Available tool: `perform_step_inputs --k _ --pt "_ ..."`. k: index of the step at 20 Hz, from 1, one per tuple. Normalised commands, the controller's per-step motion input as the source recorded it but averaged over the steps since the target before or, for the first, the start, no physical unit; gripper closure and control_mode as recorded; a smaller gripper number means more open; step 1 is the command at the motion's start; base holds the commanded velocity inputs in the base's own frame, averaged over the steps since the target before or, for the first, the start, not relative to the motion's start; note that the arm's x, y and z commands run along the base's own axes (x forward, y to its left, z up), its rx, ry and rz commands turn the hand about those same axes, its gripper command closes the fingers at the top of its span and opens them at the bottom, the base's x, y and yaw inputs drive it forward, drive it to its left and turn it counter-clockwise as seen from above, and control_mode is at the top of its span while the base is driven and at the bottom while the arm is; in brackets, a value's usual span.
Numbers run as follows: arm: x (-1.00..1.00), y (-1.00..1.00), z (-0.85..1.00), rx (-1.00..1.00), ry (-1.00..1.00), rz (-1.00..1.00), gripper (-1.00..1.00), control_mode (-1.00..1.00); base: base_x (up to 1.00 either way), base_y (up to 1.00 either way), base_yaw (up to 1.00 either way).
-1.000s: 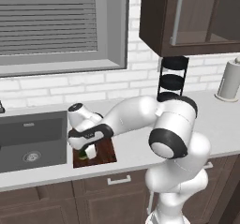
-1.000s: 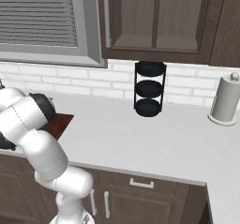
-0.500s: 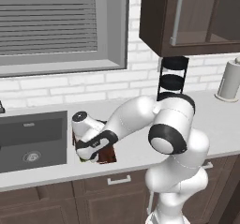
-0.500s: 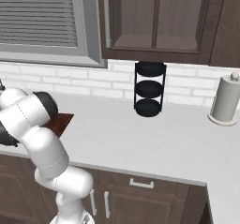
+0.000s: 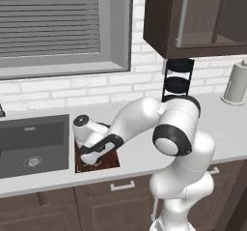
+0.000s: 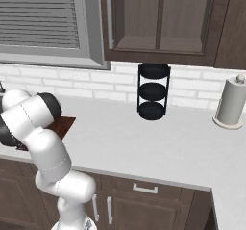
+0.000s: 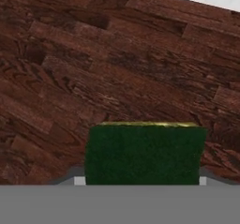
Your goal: Pick up the sponge from the counter and clean the cutting board by briefly scrubbing or pressing down on the cutting board. Once finished, release the sponge.
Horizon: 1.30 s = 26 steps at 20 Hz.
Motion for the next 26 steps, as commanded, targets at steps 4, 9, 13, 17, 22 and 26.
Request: perform_step_inputs --k 4,9,13,17,22,26 --pt "0.08 -0.02 0.00 -0.04 -0.01 0.00 1.00 -1.00 0.00 0.00 0.00" --pt "0.22 -0.22 -0.12 -0.02 0.00 0.00 1.00 -1.00 0.00 0.00 0.00" --pt "0.28 -0.26 -0.11 -0.03 0.00 0.00 1.00 -1.00 0.00 0.00 0.00" --pt "0.38 -0.10 -0.28 -0.11 0.00 0.00 1.00 -1.00 0.00 0.00 0.00" --pt "0.52 -0.04 -0.30 -0.11 0.00 0.00 1.00 -1.00 0.00 0.00 0.00" --pt "0.48 -0.01 -0.13 -0.05 -0.10 0.00 1.00 -1.00 0.00 0.00 0.00"
